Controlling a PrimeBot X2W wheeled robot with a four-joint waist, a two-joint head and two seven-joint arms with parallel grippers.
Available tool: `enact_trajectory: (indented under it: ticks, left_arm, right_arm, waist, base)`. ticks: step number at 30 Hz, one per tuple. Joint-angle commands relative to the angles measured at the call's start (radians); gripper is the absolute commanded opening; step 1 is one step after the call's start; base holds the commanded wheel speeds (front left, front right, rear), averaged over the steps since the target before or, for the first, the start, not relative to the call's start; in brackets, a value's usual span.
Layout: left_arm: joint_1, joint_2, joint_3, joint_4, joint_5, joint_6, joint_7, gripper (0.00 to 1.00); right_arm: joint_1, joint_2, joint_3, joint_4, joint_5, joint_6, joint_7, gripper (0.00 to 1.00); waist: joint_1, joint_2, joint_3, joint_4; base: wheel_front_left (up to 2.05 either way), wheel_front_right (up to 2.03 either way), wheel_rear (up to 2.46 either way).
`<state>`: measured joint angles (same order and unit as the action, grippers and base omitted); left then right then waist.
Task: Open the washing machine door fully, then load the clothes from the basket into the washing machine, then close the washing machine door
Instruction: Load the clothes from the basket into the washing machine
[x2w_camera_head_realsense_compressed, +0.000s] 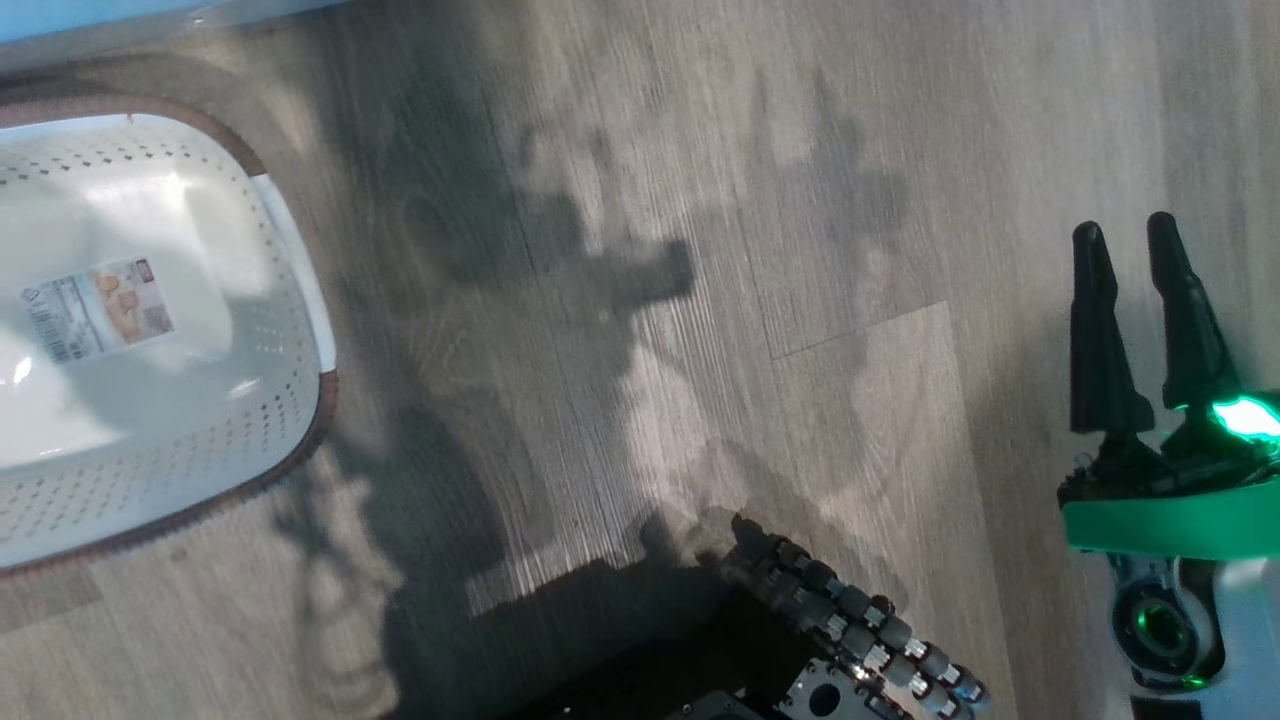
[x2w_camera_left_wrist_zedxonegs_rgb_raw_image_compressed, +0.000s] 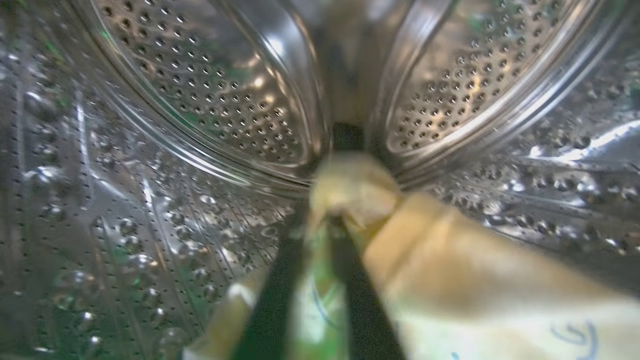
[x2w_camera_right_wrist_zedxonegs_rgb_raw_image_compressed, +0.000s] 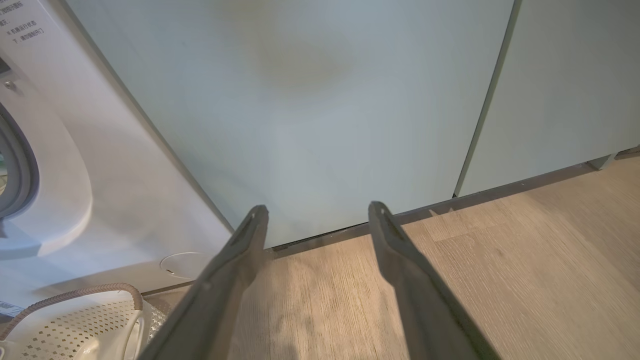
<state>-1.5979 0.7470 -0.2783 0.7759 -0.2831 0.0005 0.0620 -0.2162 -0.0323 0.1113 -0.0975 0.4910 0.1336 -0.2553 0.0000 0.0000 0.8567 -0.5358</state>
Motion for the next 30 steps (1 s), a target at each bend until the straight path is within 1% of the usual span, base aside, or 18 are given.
enact_trajectory:
  ticks: [1, 4, 9, 13, 16, 20, 23, 25, 30]
  left_arm:
    - [-0.012, 0.017, 0.002, -0.015, -0.006, -0.005, -0.004, 1.00]
    - [-0.008, 0.002, -0.004, 0.001, -0.011, -0.007, 0.001, 1.00]
    - [0.026, -0.053, -0.010, 0.012, -0.042, -0.010, -0.010, 1.00]
    - [0.100, -0.092, -0.003, -0.014, -0.076, -0.007, -0.047, 1.00]
    - [0.186, -0.123, 0.011, -0.065, -0.109, 0.009, -0.083, 1.00]
    - [0.345, -0.165, 0.030, -0.190, -0.154, 0.044, -0.125, 1.00]
    - [0.476, -0.184, 0.041, -0.320, -0.175, 0.079, -0.148, 1.00]
    - [0.570, -0.194, 0.047, -0.419, -0.185, 0.110, -0.160, 1.00]
    - [0.803, -0.207, 0.059, -0.667, -0.189, 0.200, -0.175, 1.00]
  right_arm:
    - [0.002, -0.018, 0.006, -0.027, -0.012, -0.003, -0.006, 1.00]
    - [0.001, -0.018, 0.002, -0.026, -0.021, -0.003, -0.006, 1.00]
    - [-0.001, -0.018, -0.023, -0.030, -0.051, -0.003, -0.006, 1.00]
    - [0.001, -0.018, -0.046, -0.036, -0.080, -0.003, -0.006, 1.00]
    - [0.004, -0.018, -0.063, -0.041, -0.103, -0.003, -0.006, 1.00]
    - [0.011, -0.018, -0.085, -0.045, -0.136, -0.003, -0.006, 1.00]
    - [0.016, -0.018, -0.098, -0.048, -0.160, -0.003, -0.006, 1.00]
    - [0.019, -0.018, -0.105, -0.048, -0.176, -0.003, -0.006, 1.00]
    - [0.025, -0.018, -0.118, -0.050, -0.214, -0.003, -0.006, 1.00]
  waist:
    - [0.0000, 0.0000, -0.005, 0.017]
    - [0.0000, 0.0000, -0.011, 0.032]
    - [0.0000, 0.0000, -0.035, 0.087]
    - [0.0000, 0.0000, -0.061, 0.135]
    - [0.0000, 0.0000, -0.081, 0.173]
    - [0.0000, 0.0000, -0.112, 0.226]
    - [0.0000, 0.0000, -0.135, 0.262]
    - [0.0000, 0.0000, -0.151, 0.284]
    - [0.0000, 0.0000, -0.185, 0.333]
  base:
    - [0.00, 0.00, 0.00]
    - [0.00, 0.00, 0.00]
    - [0.00, 0.00, 0.00]
    - [0.00, 0.00, 0.00]
    - [0.00, 0.00, 0.00]
    - [0.00, 0.00, 0.00]
    - [0.00, 0.00, 0.00]
    - [0.00, 0.00, 0.00]
    - [0.00, 0.00, 0.00]
